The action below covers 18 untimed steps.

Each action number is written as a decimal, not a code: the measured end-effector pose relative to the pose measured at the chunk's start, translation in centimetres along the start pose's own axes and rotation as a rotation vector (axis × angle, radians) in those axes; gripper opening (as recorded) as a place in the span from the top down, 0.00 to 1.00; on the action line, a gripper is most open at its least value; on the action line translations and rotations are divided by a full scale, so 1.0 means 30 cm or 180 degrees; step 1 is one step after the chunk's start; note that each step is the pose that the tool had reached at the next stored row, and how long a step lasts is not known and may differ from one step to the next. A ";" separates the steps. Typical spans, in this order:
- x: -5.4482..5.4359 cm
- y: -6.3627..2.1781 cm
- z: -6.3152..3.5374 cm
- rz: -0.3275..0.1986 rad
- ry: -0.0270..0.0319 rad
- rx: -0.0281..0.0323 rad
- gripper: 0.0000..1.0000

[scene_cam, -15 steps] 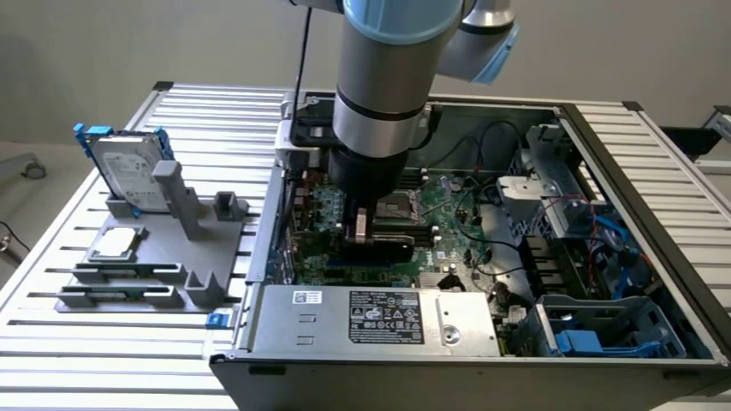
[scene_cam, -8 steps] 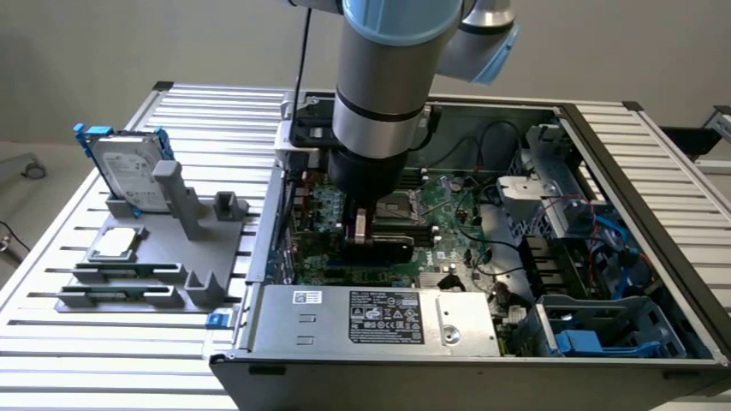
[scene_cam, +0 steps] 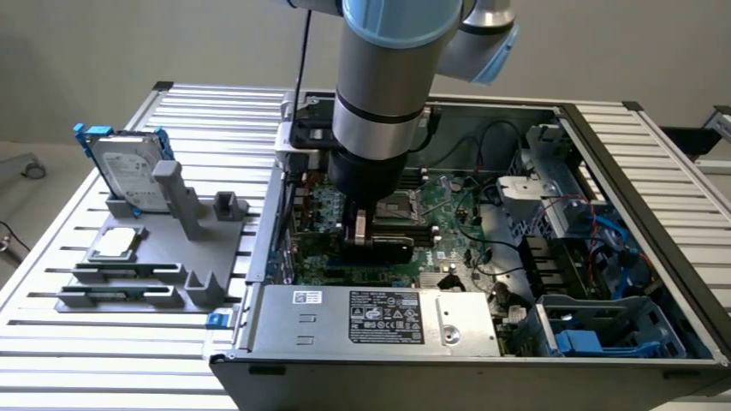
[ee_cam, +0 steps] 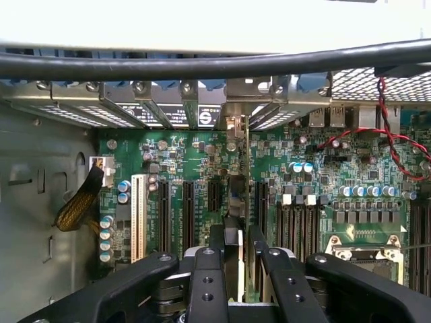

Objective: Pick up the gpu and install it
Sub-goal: 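Press down on the gpu until it lock into place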

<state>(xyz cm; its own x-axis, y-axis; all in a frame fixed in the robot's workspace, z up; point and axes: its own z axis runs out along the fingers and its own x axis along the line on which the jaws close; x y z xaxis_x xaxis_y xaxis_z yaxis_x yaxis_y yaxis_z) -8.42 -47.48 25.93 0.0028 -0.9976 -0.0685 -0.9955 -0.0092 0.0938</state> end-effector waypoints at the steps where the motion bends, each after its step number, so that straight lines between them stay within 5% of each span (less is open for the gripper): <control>1: 0.000 0.000 0.000 0.0000 0.0000 0.0000 0.74; 6: 0.001 0.000 0.000 0.0001 0.0001 -0.0001 0.73; 12: 0.001 0.000 -0.004 0.0000 0.0000 0.0000 0.48; 18: -0.003 0.005 -0.049 0.0000 -0.0006 0.0000 0.48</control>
<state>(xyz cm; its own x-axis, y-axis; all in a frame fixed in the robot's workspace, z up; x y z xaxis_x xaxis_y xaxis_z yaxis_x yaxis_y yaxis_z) -8.43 -47.50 27.40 0.0027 -0.9975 -0.0704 -0.9955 -0.0094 0.0938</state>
